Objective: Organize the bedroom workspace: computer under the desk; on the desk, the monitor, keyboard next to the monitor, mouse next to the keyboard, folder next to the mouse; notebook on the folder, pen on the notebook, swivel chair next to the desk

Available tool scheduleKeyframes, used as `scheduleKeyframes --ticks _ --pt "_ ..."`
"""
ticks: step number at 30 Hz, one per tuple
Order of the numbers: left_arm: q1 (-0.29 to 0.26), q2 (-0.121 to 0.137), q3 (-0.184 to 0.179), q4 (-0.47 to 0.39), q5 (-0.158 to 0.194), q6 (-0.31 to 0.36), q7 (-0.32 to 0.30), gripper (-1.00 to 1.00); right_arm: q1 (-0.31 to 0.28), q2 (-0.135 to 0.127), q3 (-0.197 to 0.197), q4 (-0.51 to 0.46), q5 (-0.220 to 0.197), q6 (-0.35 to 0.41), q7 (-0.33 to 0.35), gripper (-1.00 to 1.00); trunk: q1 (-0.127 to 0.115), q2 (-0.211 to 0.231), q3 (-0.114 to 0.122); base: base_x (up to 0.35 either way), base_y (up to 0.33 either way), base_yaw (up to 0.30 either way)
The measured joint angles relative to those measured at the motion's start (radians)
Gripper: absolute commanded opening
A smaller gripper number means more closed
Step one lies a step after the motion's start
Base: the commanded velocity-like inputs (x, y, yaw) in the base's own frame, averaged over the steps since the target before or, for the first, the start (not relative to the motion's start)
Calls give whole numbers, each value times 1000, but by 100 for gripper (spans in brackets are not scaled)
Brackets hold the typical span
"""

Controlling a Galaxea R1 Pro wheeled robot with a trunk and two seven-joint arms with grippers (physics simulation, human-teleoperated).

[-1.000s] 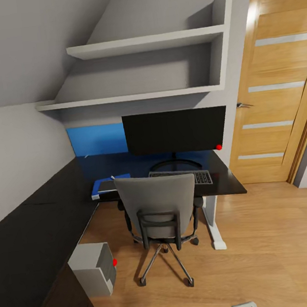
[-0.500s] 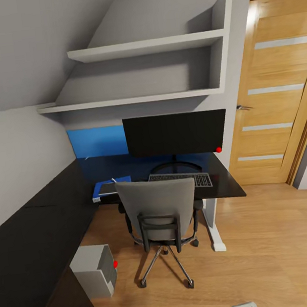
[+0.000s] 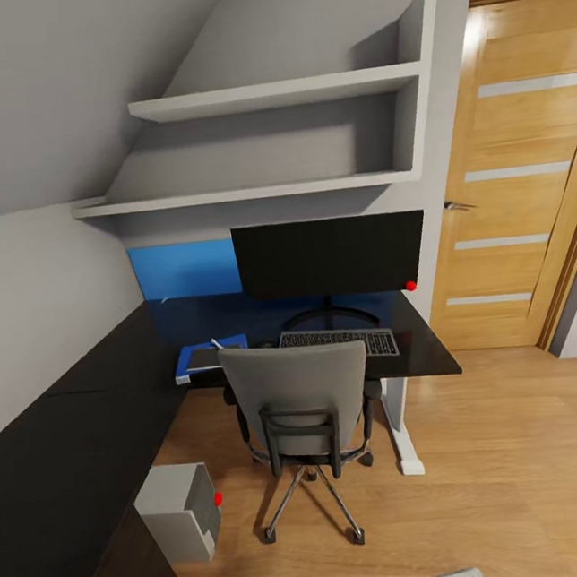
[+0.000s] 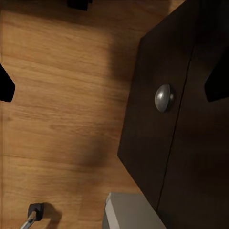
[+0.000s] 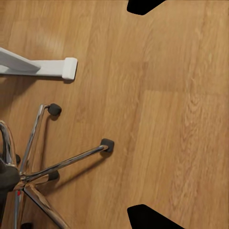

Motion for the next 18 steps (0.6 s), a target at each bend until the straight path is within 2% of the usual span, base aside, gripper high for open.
scheduleKeyframes --ticks 18 --pt "0 0 2 1 1 2 -1 100 0 0 0 0 0 0 0 100 0 0 0 0 0 0"
